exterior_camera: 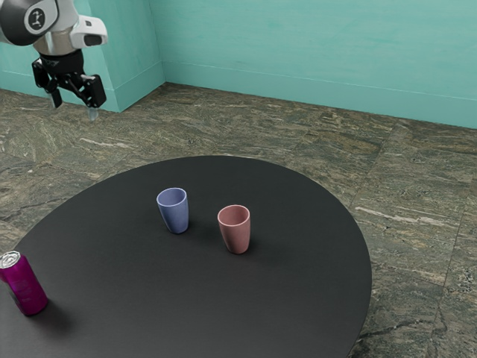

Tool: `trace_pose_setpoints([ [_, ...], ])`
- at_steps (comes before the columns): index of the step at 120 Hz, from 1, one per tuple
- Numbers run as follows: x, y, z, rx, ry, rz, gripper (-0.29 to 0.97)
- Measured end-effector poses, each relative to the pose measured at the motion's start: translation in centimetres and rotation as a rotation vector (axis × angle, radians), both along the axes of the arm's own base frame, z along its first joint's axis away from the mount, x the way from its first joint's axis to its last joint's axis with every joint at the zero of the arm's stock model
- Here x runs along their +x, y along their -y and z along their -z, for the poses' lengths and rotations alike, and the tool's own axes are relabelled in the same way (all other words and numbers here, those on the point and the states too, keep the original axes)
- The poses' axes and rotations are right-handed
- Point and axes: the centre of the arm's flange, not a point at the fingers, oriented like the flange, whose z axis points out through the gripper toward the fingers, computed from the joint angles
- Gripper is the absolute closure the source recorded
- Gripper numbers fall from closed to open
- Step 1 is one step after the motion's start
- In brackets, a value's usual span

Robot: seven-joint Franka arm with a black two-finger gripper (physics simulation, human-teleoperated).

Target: Place the left cup onto the right cup

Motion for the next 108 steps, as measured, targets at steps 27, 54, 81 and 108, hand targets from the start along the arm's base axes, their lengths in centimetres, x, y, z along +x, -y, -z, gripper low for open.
trace_pose_setpoints([
  [27, 0.6, 0.9, -0.4, 0.005, 0.011, 0.038, 0.00],
  [54, 4.2, 2.5, 5.0, -0.031, -0.054, 0.083, 0.00],
  [81, 6.2, 1.2, 12.2, -0.061, -0.158, 0.048, 0.00],
  [108, 8.1, 1.4, 19.6, -0.093, -0.217, 0.018, 0.00],
])
